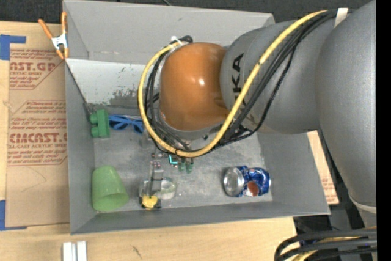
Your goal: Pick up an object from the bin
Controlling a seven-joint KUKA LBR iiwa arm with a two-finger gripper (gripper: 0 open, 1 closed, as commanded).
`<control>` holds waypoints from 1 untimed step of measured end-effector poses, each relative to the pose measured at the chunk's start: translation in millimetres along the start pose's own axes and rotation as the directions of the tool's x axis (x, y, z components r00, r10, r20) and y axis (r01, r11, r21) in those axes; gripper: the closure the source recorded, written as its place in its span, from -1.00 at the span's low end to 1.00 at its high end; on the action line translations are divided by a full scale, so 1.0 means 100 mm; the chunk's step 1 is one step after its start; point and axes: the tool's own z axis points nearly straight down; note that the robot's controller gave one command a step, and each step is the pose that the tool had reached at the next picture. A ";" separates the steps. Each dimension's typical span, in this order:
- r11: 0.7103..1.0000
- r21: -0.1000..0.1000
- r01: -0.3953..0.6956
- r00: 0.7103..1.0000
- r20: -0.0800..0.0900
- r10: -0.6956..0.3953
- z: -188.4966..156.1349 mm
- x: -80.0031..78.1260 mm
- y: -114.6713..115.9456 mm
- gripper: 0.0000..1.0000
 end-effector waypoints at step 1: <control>0.997 -0.002 0.079 0.997 0.003 -0.079 1.12 0.06 0.67 -1.00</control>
Offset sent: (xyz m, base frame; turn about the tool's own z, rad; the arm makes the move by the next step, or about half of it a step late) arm -0.0054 0.0644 -0.1086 -0.0762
